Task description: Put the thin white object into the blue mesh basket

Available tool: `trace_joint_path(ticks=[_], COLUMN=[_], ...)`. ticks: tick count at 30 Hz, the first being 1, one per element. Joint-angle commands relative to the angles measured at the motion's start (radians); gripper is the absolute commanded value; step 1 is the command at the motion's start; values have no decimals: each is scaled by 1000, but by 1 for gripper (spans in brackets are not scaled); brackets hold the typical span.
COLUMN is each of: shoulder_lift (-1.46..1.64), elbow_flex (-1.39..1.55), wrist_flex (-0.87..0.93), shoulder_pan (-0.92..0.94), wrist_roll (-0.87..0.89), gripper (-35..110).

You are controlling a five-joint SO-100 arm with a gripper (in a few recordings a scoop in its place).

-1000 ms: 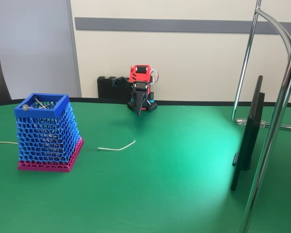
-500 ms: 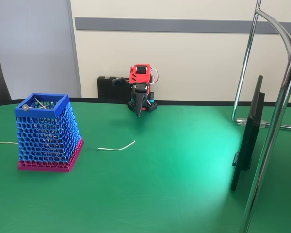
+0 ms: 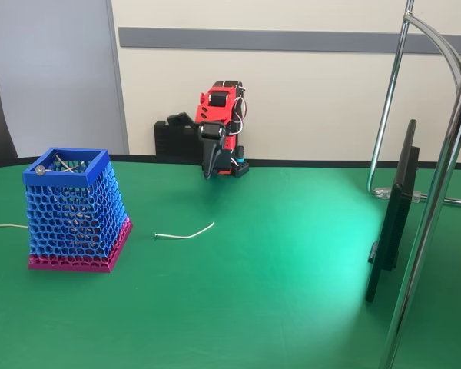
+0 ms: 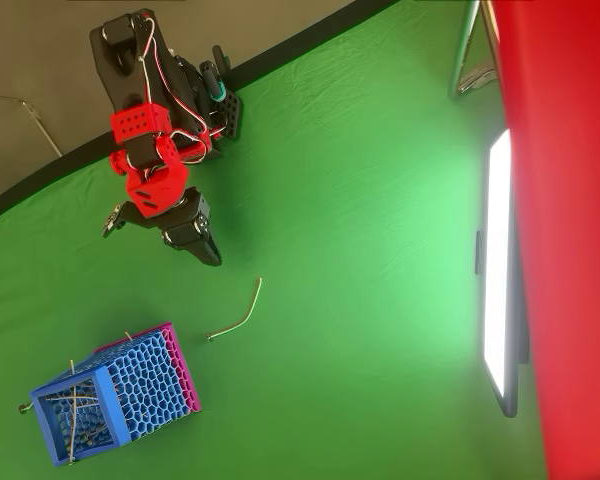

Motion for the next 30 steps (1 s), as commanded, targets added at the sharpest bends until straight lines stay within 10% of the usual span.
trace_joint_path(ticks=[1, 30], shoulder_lift=[-121, -1066], elbow_flex=[-123, -1062], wrist_flex=[-48, 290], shoulder_pan=[32, 137], wrist_roll=[-5, -163], gripper=[1, 8])
